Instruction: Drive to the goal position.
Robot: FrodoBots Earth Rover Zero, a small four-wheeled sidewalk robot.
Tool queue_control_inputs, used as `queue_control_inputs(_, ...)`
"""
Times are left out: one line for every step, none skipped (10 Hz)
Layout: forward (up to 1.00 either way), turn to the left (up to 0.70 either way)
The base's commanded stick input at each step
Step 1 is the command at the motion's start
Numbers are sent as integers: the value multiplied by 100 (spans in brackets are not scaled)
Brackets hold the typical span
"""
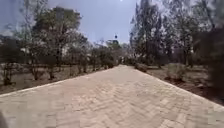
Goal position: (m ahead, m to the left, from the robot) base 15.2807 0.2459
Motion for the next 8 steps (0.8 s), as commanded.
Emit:
queue_control_inputs(85, 0)
queue_control_inputs(85, 0)
queue_control_inputs(85, 0)
queue_control_inputs(85, 0)
queue_control_inputs(85, 0)
queue_control_inputs(85, 0)
queue_control_inputs(85, 0)
queue_control_inputs(85, 0)
